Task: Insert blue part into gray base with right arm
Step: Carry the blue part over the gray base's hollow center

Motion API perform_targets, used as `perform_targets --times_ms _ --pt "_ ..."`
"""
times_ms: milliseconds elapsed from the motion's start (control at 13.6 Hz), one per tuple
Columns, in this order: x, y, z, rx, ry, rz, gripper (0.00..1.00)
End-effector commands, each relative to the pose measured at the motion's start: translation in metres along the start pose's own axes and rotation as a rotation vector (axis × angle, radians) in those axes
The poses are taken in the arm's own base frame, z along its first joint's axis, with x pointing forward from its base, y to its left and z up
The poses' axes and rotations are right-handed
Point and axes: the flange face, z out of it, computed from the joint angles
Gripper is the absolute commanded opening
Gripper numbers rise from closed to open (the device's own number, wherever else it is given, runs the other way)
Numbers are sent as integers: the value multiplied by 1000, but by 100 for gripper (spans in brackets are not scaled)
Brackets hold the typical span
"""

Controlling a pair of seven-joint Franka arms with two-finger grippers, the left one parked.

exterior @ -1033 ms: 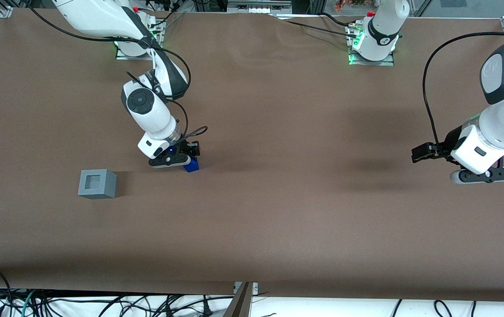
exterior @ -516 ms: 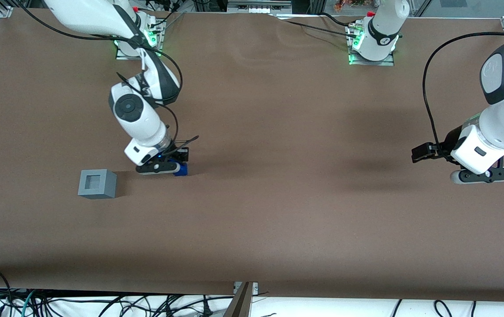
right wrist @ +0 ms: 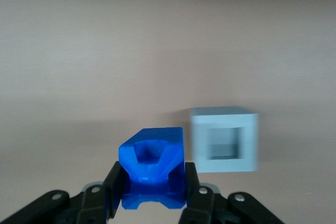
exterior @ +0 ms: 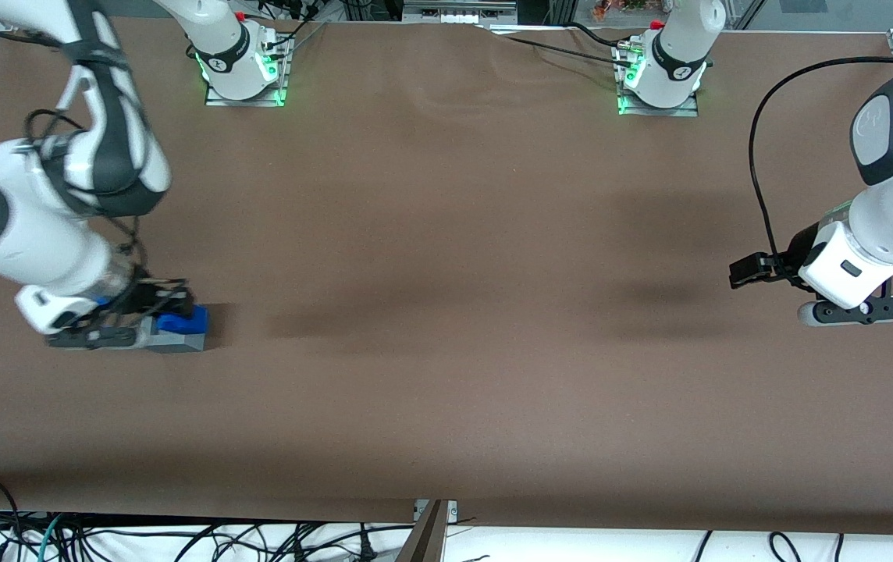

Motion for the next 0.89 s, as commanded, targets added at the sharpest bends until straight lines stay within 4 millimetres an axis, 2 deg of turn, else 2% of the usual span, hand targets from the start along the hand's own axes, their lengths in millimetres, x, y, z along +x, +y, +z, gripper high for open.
perform_targets --times_ms 0,74,148,516,811 --pt "6 49 21 28 -33 -26 12" --pt "6 65 30 31 -42 -16 12" --pt "5 71 35 31 -48 -8 12" --pt "-2 76 67 35 -65 5 13" --pt "-9 74 78 35 -72 4 13"
